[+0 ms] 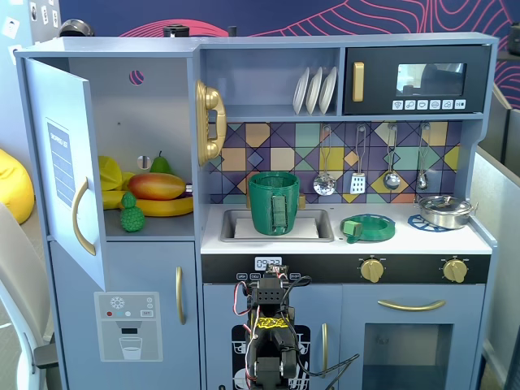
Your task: Pick up the green pineapple from the left cabinet and place it in the green recipient
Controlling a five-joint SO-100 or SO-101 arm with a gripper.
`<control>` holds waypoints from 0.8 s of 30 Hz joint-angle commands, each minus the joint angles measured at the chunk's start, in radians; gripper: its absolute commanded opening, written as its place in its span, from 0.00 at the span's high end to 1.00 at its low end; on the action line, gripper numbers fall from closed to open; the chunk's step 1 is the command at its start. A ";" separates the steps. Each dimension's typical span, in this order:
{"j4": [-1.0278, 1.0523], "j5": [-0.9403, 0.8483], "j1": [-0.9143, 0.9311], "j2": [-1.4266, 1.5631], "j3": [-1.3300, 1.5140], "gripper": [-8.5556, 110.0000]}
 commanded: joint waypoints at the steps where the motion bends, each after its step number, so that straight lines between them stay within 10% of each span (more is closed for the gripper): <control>1: 0.123 -0.012 0.029 -0.002 0.071 0.93; 16: 0.100 -0.100 0.026 -0.005 0.067 0.93; 24: -0.525 0.026 -0.405 -0.104 -0.103 0.93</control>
